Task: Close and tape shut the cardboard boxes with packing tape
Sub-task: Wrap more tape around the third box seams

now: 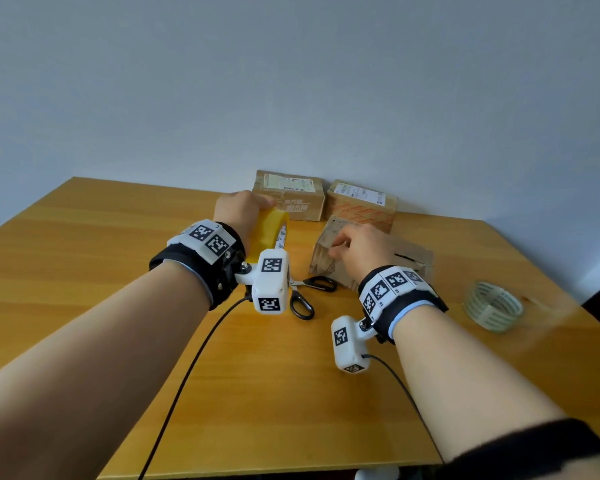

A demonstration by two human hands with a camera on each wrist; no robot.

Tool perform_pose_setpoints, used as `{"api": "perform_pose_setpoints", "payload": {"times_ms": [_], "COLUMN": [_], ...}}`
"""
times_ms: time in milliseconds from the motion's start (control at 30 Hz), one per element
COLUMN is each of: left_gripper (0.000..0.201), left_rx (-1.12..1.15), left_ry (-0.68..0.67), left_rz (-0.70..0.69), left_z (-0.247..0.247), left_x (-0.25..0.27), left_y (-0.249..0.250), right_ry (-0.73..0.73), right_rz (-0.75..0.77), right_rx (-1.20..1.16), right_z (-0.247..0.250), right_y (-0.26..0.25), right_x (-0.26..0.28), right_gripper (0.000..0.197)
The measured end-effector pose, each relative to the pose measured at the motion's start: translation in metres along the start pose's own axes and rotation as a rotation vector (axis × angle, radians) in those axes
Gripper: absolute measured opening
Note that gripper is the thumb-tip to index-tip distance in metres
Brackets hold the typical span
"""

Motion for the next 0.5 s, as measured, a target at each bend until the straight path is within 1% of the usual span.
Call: {"api": "perform_pose_setpoints", "payload": {"times_ms": [100, 167, 267, 300, 367, 467, 500], "left_gripper": [0.006, 0.006, 0.009, 0.008, 0.007, 0.009, 0.010], "left_rx": [0.016, 0.027, 0.044, 0.045, 0.042, 0.021, 0.017], "left_ry": [-0.018, -0.020, -0.016, -0.015, -0.011, -0.006, -0.009], "left_rz": [-0.008, -0.014, -0.024, -0.030, -0.046, -0.079, -0.085], "left_z": [-0.007, -0.010, -0.011, -0.011, -0.010, -0.011, -0.011], "left_x": [-0.005, -0.008, -0.013, -0.015, -0.019, -0.022, -0.021], "left_y": [-0.003, -0.002, 0.001, 0.002, 0.004, 0.006, 0.007], "right_ry": [0.024, 0.031, 0.002, -0.015, -0.005, 0.044, 0.040], "right_rz": [0.041, 0.096, 0.160, 0.170, 0.190, 0.185, 0.174], "right_rx": [-0.126, -0.186, -0.247, -0.267, -0.289, -0.310, -0.306], "right_z": [-0.008, -0.008, -0.009, -0.012, -0.017, -0.023, -0.024], "right_y": [0.002, -0.001, -0.010, -0.012, -0.016, -0.019, -0.021], "right_x": [-0.002, -0.002, -0.003, -0.006, -0.010, -0.015, -0.016], "right_gripper": [0.010, 0.005, 0.007, 0.007, 0.006, 0.012, 0.013]}}
Point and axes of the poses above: each hand's wrist, its own x-axis away from the middle knuckle, its own z-axis out of the back of the hand, y = z × x, the point moved 2 cm from there along -x, towards the middle knuckle, and after that the axes turned 9 degrees about y, right-handed, at the moved point
